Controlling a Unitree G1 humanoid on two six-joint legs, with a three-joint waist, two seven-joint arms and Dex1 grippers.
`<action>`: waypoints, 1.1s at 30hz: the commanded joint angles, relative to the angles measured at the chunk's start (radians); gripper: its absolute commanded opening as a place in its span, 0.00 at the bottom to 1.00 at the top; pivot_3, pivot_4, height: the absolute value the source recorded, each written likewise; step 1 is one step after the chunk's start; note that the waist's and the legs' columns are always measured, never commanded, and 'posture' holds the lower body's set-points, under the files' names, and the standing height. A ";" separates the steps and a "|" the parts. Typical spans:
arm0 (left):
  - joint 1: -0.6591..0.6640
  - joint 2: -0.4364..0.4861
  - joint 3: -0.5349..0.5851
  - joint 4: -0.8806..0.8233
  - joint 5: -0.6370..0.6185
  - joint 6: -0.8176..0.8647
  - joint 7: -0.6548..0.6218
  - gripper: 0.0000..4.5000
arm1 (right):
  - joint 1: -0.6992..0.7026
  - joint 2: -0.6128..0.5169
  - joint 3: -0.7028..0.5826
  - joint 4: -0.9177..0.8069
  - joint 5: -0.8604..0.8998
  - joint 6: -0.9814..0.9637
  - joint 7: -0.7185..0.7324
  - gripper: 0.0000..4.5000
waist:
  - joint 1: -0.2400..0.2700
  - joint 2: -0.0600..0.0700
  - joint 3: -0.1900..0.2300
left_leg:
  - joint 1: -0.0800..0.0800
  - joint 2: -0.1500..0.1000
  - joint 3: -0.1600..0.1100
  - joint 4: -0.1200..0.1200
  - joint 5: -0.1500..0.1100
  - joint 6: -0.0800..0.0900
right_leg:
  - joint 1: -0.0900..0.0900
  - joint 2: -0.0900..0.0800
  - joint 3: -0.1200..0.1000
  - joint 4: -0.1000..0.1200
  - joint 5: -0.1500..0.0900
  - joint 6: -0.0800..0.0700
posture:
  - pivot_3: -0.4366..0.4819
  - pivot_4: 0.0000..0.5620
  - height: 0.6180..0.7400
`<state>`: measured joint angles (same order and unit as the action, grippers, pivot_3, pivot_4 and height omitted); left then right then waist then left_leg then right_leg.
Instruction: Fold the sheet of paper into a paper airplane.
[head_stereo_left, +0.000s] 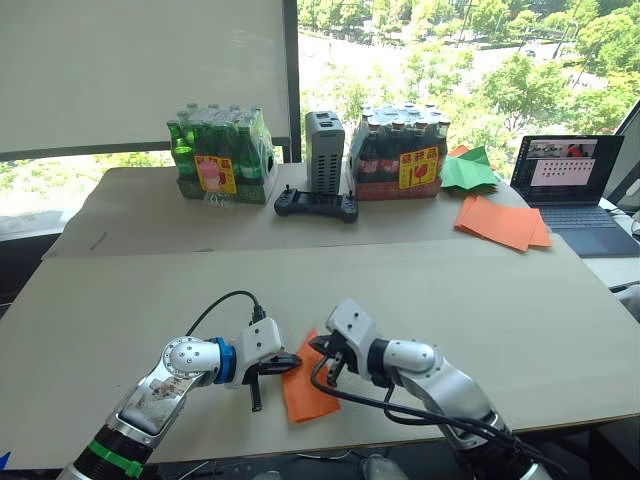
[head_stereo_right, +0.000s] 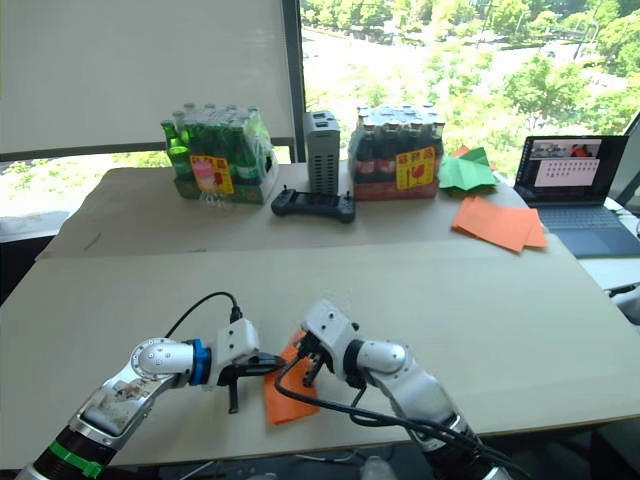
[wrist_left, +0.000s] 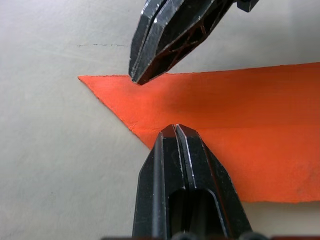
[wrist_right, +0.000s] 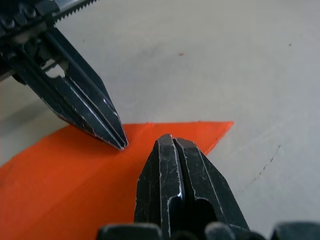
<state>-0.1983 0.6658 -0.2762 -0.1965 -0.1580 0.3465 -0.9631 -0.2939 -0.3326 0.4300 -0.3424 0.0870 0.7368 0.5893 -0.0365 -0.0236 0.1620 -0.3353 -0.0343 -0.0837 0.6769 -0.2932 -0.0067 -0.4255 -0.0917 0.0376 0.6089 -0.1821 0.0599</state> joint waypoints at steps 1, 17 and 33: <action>0.026 0.013 -0.034 0.047 0.045 0.023 0.003 0.01 | 0.006 -0.006 0.011 -0.015 -0.002 -0.009 0.005 0.00 | -0.001 0.000 0.000 | 0.000 0.000 0.000 0.000 0.000 0.000 | 0.000 0.000 0.000 0.000 0.000 0.000 | 0.48 0.27 0.86; 0.035 0.018 -0.034 0.040 0.047 0.019 0.002 0.01 | 0.088 -0.083 0.038 -0.081 0.033 0.043 0.059 0.00 | 0.000 0.000 0.000 | 0.001 0.000 0.000 0.000 0.000 0.000 | 0.001 0.000 0.000 0.000 -0.001 0.001 | 0.48 0.27 0.86; 0.031 0.017 -0.038 0.043 0.048 0.017 0.001 0.01 | 0.163 -0.180 0.029 -0.188 0.096 0.117 0.079 0.00 | 0.001 0.000 0.000 | 0.000 0.000 0.000 -0.001 0.000 0.000 | 0.001 0.000 0.000 -0.001 -0.001 0.001 | 0.48 0.27 0.86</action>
<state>-0.1932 0.6660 -0.2783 -0.2003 -0.1567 0.3440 -0.9602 -0.1552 -0.4885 0.4421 -0.5367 0.1757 0.7975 0.6507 -0.0353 -0.0238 0.1618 -0.3349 -0.0340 -0.0839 0.6763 -0.2934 -0.0067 -0.4243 -0.0920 0.0372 0.6082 -0.1834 0.0614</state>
